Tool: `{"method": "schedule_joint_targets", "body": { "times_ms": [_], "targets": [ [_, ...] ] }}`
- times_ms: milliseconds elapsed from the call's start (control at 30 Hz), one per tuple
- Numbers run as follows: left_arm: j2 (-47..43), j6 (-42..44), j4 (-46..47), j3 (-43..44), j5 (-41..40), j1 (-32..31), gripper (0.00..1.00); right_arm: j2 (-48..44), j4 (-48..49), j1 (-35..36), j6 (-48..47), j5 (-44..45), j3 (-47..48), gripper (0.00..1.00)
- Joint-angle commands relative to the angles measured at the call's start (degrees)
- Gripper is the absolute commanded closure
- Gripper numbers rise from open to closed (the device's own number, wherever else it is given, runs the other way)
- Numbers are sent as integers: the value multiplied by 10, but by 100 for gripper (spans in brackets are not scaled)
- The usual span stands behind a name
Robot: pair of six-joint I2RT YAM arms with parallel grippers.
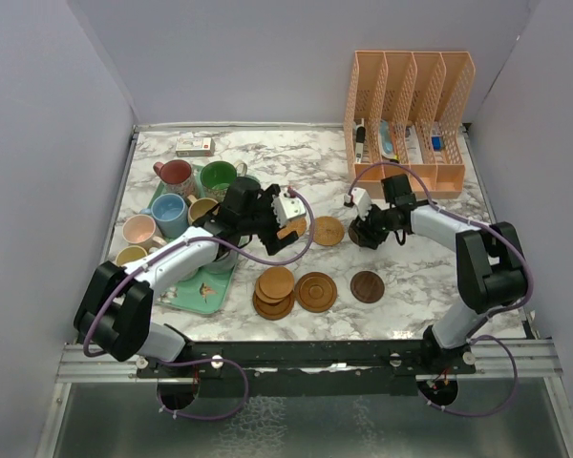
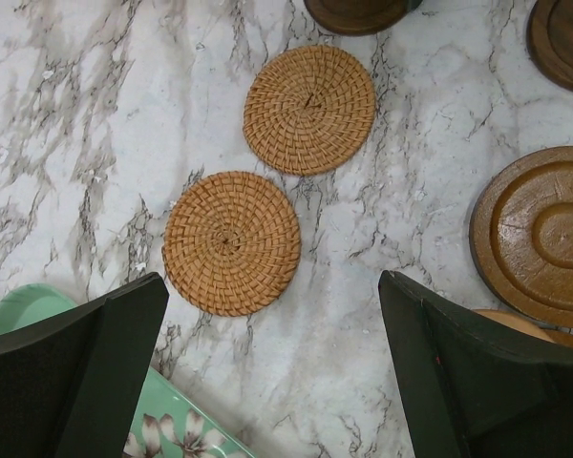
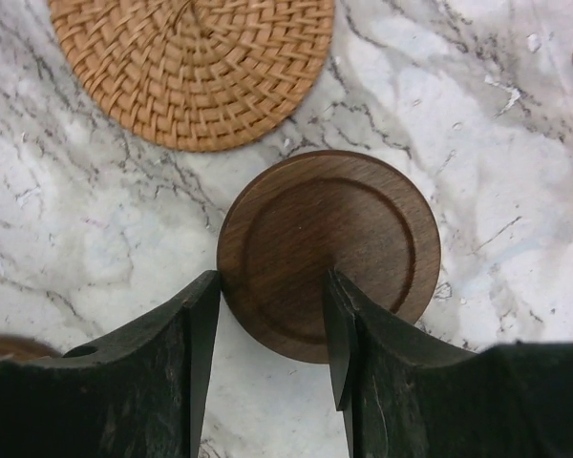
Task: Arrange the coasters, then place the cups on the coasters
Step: Move the coaster to the center of the board.
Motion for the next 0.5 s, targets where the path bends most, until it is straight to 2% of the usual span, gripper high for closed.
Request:
{"method": "schedule_joint_targets", "body": {
  "times_ms": [0, 200, 367, 467],
  "targets": [
    [-20, 10, 18, -10, 0, 5, 3, 38, 10, 2, 30, 28, 21, 54],
    [-22, 10, 21, -14, 2, 5, 3, 49, 32, 2, 54, 60, 39, 54],
    [-25, 11, 22, -16, 2, 5, 3, 52, 16, 2, 63, 41, 65, 53],
    [-27, 10, 22, -16, 1, 6, 3, 33, 2, 2, 62, 7, 75, 50]
  ]
}}
